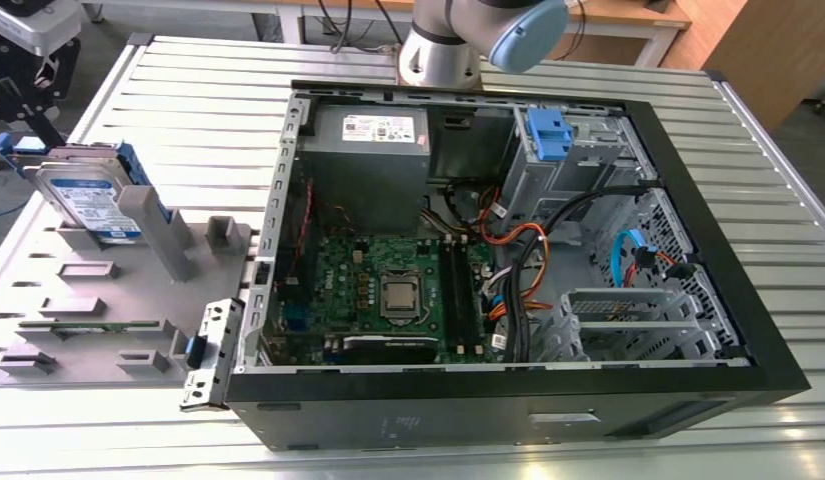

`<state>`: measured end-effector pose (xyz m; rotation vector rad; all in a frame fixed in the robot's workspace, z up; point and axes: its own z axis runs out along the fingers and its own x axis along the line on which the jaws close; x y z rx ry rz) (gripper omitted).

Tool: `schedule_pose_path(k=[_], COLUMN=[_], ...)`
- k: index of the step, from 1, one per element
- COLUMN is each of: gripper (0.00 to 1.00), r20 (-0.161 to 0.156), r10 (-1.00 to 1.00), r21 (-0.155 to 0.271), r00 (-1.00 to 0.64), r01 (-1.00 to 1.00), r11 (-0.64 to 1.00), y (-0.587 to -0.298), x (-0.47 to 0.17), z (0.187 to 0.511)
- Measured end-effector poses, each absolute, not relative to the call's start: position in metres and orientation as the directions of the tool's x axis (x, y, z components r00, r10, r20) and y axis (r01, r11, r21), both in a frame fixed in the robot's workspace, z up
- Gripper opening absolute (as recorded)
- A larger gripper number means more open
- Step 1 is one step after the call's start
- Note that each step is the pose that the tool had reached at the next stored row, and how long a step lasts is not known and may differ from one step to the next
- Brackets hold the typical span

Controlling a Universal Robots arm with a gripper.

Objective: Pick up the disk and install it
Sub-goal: 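Pick up the disk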

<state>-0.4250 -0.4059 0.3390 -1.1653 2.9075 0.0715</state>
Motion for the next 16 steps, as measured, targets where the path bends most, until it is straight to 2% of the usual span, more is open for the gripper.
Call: schedule_pose_path(k=[16], gripper=[0.11], r20=[-0.025], r10=[-0.713], r21=[0.039], r00=[-0.701], r01=[-0.713], r11=[0.7], y=[-0.4059], x=[-0.425], z=[0.339])
